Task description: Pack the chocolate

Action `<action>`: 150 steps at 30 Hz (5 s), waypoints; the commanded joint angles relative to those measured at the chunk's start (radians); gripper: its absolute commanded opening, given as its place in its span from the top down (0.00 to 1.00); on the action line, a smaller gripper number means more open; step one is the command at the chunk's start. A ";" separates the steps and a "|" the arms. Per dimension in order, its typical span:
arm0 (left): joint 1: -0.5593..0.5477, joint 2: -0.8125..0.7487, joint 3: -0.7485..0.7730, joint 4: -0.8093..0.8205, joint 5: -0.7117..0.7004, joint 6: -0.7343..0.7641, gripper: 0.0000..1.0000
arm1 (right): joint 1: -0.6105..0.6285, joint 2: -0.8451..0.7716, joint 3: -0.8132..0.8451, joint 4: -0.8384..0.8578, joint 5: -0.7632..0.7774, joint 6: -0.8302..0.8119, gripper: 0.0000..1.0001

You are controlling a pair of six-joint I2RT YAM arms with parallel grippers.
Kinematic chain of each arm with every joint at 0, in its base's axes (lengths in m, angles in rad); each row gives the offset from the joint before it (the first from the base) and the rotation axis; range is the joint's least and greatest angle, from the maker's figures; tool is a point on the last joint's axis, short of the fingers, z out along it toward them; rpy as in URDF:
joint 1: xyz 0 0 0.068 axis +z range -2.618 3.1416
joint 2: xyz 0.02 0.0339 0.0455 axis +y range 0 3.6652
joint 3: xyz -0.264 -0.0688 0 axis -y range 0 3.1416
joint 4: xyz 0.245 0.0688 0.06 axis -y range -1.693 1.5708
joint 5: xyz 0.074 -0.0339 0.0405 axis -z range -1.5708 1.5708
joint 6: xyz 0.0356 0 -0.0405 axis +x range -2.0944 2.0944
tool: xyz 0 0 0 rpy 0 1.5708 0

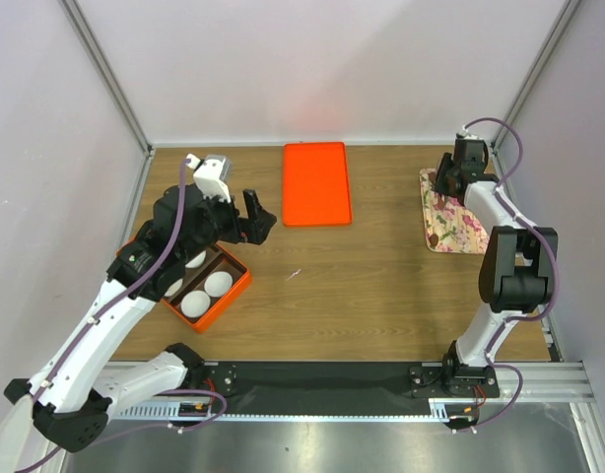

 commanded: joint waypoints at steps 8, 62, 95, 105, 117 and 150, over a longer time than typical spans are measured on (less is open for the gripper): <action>0.008 -0.012 0.066 -0.004 -0.022 0.025 0.00 | -0.011 -0.031 0.024 -0.037 -0.018 -0.013 0.56; 0.006 -0.001 0.081 -0.007 -0.034 0.028 0.00 | -0.023 0.053 0.058 -0.028 -0.075 -0.003 0.62; 0.331 0.039 0.405 -0.191 -0.168 -0.070 0.00 | 0.710 -0.258 -0.088 0.140 -0.199 0.144 0.70; 0.331 -0.055 0.362 -0.093 -0.194 -0.078 0.00 | 0.980 0.009 0.017 0.348 -0.299 0.112 0.71; 0.331 -0.098 0.305 -0.098 -0.152 -0.058 0.00 | 1.080 0.133 0.099 0.398 -0.322 0.029 0.71; 0.331 -0.096 0.293 -0.075 -0.108 -0.044 0.00 | 1.112 0.291 0.213 0.345 -0.224 -0.043 0.58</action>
